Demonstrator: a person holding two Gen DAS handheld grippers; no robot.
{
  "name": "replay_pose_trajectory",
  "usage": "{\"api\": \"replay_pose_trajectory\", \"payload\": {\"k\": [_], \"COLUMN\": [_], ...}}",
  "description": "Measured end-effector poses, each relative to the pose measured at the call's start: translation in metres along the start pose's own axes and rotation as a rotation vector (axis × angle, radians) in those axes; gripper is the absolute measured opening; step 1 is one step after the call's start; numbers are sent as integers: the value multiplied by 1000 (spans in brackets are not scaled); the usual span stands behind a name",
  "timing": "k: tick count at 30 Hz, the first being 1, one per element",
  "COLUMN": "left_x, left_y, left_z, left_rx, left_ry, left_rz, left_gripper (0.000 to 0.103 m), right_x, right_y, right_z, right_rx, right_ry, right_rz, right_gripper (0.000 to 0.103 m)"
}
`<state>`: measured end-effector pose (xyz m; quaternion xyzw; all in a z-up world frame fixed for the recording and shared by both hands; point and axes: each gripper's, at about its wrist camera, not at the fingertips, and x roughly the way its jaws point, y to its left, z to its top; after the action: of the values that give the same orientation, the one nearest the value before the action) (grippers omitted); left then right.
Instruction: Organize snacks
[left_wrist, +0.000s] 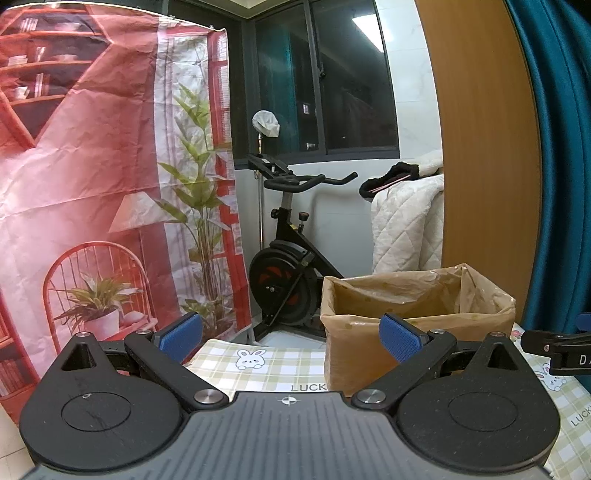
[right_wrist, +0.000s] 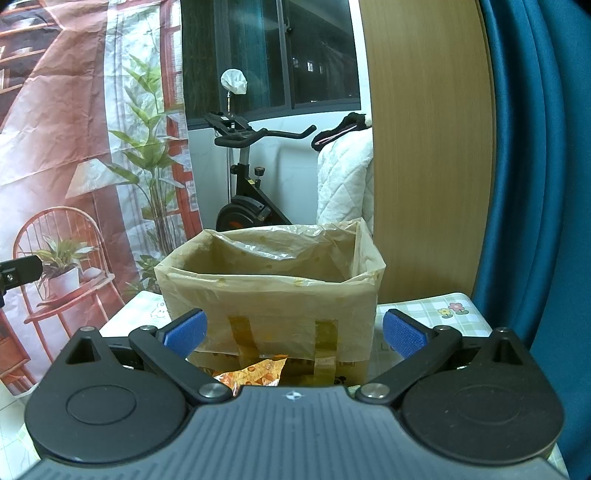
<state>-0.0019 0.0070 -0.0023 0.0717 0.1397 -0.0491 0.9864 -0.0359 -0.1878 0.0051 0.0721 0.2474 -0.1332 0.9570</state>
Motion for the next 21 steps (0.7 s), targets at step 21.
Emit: {"api": "replay_pose_trajectory", "payload": {"k": [21], "left_x": [4], "left_y": [0], "left_z": [-2], "left_rx": [0], "left_ry": [12], "left_rz": [-6], "left_gripper": [103], "right_x": [4], "right_y": [3], "right_z": [-4], "right_rx": [-2], "right_ry": [13], "right_rz": [7], "right_gripper": [103]}}
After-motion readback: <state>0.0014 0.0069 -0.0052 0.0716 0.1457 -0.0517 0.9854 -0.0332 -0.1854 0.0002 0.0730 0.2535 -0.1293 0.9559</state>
